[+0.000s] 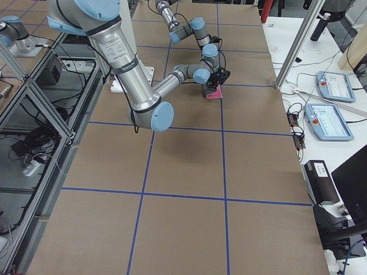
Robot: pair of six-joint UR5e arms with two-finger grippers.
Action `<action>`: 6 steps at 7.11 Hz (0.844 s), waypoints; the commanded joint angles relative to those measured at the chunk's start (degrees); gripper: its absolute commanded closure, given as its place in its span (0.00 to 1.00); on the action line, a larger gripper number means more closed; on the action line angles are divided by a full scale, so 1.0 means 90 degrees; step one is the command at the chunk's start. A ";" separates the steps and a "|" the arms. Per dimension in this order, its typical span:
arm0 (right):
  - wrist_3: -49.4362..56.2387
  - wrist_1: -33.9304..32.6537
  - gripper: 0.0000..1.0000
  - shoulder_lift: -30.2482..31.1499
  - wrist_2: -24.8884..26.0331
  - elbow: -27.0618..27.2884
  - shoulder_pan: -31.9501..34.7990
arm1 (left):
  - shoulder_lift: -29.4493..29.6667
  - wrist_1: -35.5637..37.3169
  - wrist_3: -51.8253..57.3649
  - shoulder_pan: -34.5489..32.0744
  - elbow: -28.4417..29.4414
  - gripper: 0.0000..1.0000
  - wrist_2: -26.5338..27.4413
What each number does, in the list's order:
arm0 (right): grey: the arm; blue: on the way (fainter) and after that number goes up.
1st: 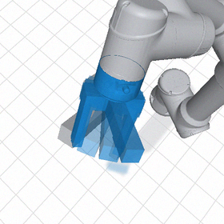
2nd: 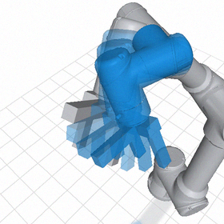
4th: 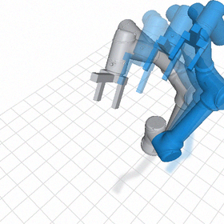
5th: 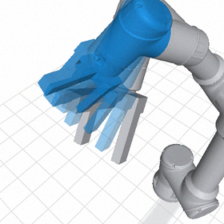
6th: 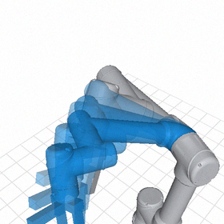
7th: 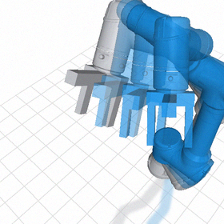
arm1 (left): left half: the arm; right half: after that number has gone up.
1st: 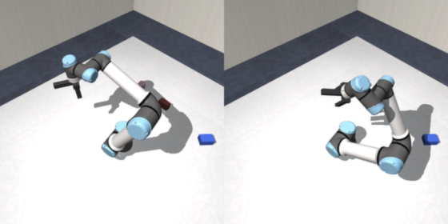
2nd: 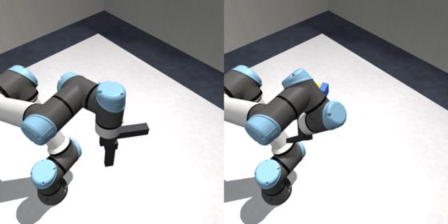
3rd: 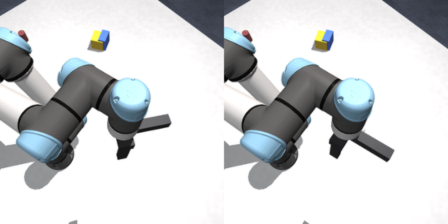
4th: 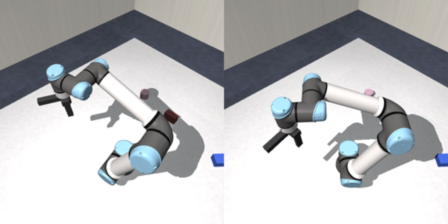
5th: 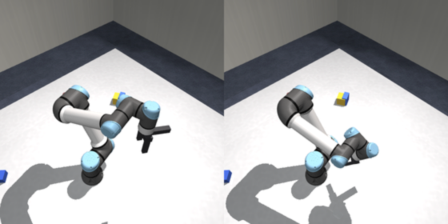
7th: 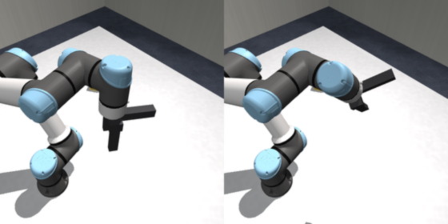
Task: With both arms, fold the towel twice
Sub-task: 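Lift both near corners and fold them over toward the far edge, then open both grippers and raise them off the folded towel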
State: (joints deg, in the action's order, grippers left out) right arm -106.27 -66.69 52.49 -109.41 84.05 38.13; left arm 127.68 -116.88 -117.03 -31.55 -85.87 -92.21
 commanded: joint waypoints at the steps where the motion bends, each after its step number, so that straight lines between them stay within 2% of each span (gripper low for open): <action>1: 0.0001 0.0007 0.65 -0.0158 -0.0001 -0.0227 0.0079 | 0.0022 -0.0001 0.0006 -0.0010 0.0088 1.00 0.0001; 2: 0.0011 -0.0002 0.01 -0.0294 -0.0040 -0.0411 0.0225 | 0.0022 -0.0011 0.0006 -0.0039 0.0107 0.85 0.0001; 3: 0.0040 0.0017 0.00 -0.0402 -0.0147 -0.0693 0.0236 | 0.0061 -0.0079 0.0006 -0.0088 0.0214 0.43 0.0001; 4: 0.0050 0.0085 0.00 -0.0403 -0.0167 -0.0725 0.0294 | 0.0197 -0.0283 0.0006 -0.0156 0.0476 0.01 0.0011; 6: 0.0040 0.0095 0.00 -0.0403 -0.0255 -0.0658 0.0382 | 0.0344 -0.0294 0.0006 -0.0380 0.0596 0.00 0.0001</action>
State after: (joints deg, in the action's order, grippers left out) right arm -105.86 -65.96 48.88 -111.33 77.87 41.10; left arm 130.13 -119.29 -116.98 -33.83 -81.12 -92.18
